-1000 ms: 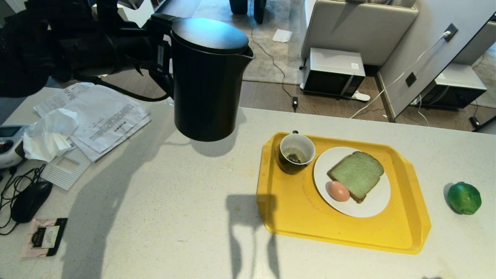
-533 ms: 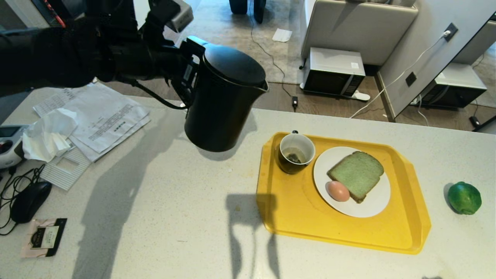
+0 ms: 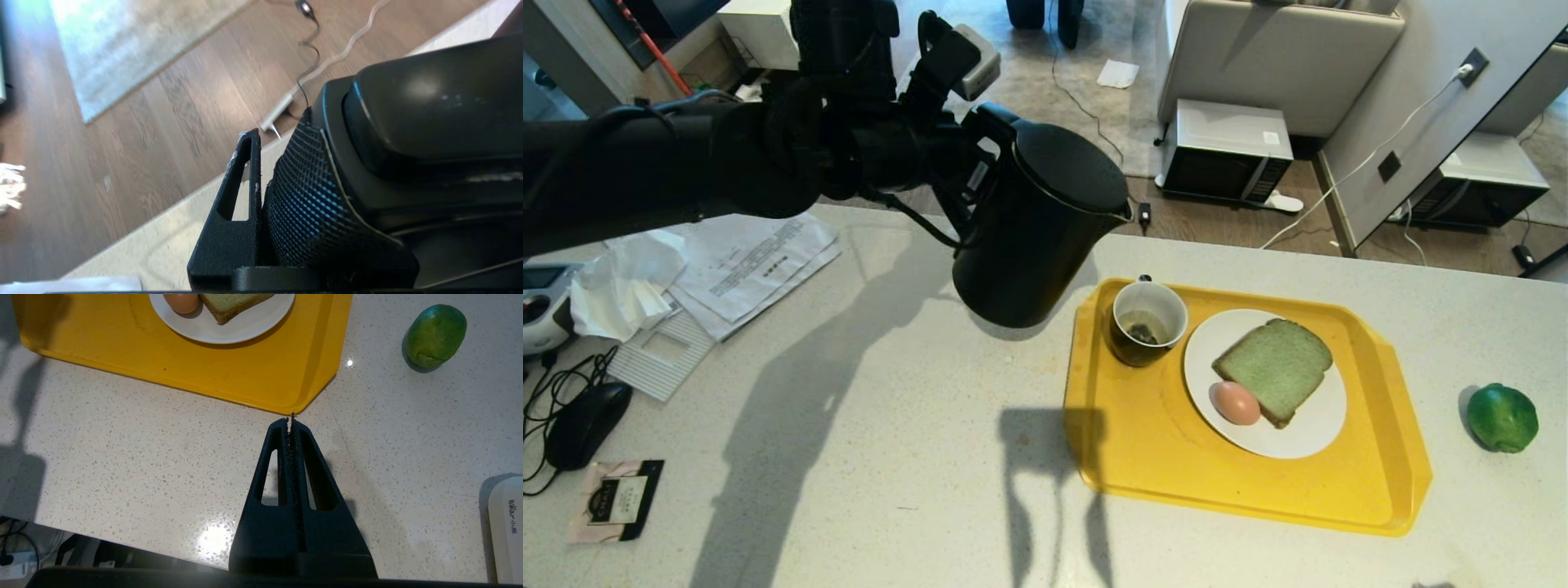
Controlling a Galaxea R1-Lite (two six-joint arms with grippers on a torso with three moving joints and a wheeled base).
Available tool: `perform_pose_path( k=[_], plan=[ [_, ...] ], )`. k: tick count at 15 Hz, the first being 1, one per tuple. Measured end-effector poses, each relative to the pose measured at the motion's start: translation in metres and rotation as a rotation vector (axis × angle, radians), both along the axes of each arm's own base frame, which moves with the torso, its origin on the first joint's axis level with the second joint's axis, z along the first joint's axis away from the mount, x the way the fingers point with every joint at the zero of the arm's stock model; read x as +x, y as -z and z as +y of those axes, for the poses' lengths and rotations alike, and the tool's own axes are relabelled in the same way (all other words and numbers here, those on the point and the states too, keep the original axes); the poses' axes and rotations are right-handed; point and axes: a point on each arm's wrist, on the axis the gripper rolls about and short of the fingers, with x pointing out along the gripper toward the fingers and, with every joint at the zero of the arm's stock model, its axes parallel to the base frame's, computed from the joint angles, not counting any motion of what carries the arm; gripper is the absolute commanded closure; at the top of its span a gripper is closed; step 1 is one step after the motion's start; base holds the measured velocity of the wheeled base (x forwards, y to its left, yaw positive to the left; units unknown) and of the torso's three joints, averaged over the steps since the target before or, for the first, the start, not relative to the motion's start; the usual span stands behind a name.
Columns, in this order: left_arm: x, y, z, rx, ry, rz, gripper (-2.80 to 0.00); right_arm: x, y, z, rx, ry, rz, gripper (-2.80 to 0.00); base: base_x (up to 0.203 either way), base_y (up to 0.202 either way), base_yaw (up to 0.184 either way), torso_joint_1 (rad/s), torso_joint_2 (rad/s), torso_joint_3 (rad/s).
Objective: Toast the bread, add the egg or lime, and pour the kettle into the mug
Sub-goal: Pour water into a cup
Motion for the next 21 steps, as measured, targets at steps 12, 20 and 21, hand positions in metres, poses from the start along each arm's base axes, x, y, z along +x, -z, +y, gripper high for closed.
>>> perform_pose_path(
  k=[12, 20, 21],
  plan=[
    [-0.047, -0.020, -0.052, 0.105, -0.143, -0.161, 0.00, 0.000, 0.000, 0.000, -0.001, 0.000, 0.000, 0.00, 0.000, 0.000, 0.000, 0.000, 0.00, 0.000],
    [-0.045, -0.009, -0.069, 0.269, -0.216, -0.205, 0.00, 0.000, 0.000, 0.000, -0.001, 0.000, 0.000, 0.00, 0.000, 0.000, 0.000, 0.000, 0.00, 0.000],
    [-0.044, -0.006, -0.070, 0.275, -0.214, -0.200, 0.00, 0.000, 0.000, 0.000, -0.001, 0.000, 0.000, 0.00, 0.000, 0.000, 0.000, 0.000, 0.00, 0.000]
  ],
)
